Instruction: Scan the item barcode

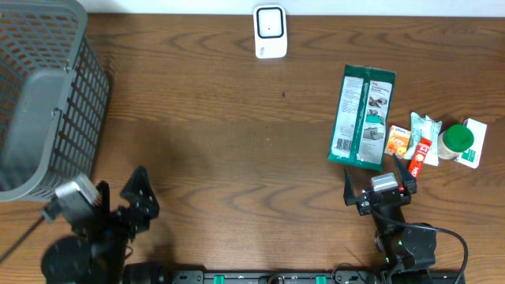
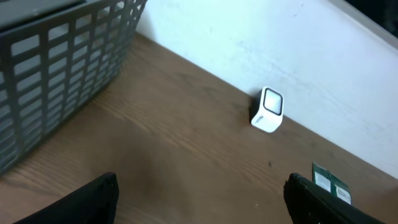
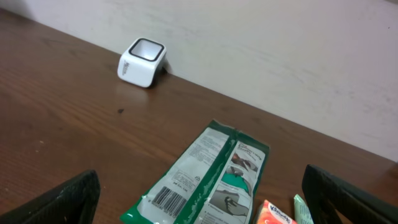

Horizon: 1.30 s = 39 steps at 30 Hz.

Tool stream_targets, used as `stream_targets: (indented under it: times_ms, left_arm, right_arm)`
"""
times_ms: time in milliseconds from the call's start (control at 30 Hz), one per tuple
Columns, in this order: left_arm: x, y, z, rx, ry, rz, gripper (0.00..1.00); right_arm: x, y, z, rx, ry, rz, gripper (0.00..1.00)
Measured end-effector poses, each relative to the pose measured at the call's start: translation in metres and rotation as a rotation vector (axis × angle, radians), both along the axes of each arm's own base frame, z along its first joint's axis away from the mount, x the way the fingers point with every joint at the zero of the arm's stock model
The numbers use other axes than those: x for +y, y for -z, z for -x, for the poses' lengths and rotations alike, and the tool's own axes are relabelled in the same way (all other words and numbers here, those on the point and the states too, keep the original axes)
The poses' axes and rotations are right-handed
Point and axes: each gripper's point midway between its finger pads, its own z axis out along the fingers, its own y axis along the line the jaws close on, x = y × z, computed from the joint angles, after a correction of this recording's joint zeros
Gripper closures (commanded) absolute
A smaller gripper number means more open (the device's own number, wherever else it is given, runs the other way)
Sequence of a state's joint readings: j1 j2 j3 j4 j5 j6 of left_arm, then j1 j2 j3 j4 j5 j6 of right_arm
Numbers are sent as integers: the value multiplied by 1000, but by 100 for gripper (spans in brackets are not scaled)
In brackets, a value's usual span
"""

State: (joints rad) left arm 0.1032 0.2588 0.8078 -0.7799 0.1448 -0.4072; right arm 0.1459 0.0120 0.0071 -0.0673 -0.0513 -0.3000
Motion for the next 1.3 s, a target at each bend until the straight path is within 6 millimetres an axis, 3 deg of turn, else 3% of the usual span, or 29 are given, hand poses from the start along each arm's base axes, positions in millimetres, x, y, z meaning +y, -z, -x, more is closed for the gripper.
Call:
stream_targets:
  times_ms: [167,267,467,633,700,1000,1300]
  left_arm:
    - [2,-1,10,-114,-16,-26,14]
    - [4,-20,8,-242,-24,-34,14]
    - [6,-82,4,-619,-39,-45,14]
    - [7,-96,-1,-803,-47,-47,14]
    - [7,-93,-4,-831,-47,-47,14]
    - [8,-15,-43,-690,-46,-45,14]
    - [9,35,-60,-579,-44,-43,14]
  right_arm:
    - [0,0,0,0,0,0,1]
    - [0,0,0,0,0,0,1]
    - [0,0,0,0,0,0,1]
    - [0,0,0,0,0,0,1]
    - [0,0,0,0,0,0,1]
    - [0,0,0,0,0,0,1]
    - [0,0,0,0,0,0,1]
